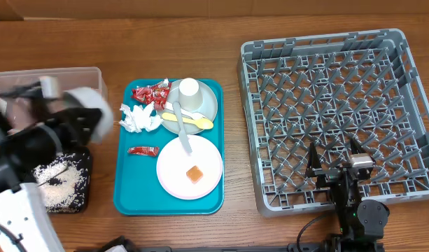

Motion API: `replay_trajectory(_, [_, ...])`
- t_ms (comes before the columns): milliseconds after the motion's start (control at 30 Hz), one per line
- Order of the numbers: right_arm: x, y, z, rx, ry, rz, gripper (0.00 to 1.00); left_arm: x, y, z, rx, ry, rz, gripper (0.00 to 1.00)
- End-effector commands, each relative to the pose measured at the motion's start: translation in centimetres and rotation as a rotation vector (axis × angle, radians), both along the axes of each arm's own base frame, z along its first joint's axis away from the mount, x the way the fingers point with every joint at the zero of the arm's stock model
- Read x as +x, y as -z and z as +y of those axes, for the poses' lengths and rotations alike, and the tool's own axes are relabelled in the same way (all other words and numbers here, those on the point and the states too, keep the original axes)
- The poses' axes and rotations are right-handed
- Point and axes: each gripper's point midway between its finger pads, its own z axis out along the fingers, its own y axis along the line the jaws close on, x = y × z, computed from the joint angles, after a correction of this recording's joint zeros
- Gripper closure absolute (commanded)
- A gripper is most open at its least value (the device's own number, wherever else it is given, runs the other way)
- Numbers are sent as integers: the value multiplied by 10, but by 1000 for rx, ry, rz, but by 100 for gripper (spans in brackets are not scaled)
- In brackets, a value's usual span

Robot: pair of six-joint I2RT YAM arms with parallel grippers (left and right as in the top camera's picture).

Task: Sort waste into correct bins and load items into the dishwasher rack
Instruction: 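Carry the empty bowl back and set it on the teal tray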

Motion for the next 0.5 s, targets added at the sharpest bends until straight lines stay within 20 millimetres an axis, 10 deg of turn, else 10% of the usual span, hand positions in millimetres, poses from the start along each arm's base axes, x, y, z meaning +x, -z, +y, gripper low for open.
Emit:
replay_trajectory(0, [0,2,-3,0,17,-3,0,-3,24,-23,175,65,120,96])
replay_trajectory(467, [0,2,-3,0,18,-3,0,-36,103,-65,204,150,507,96])
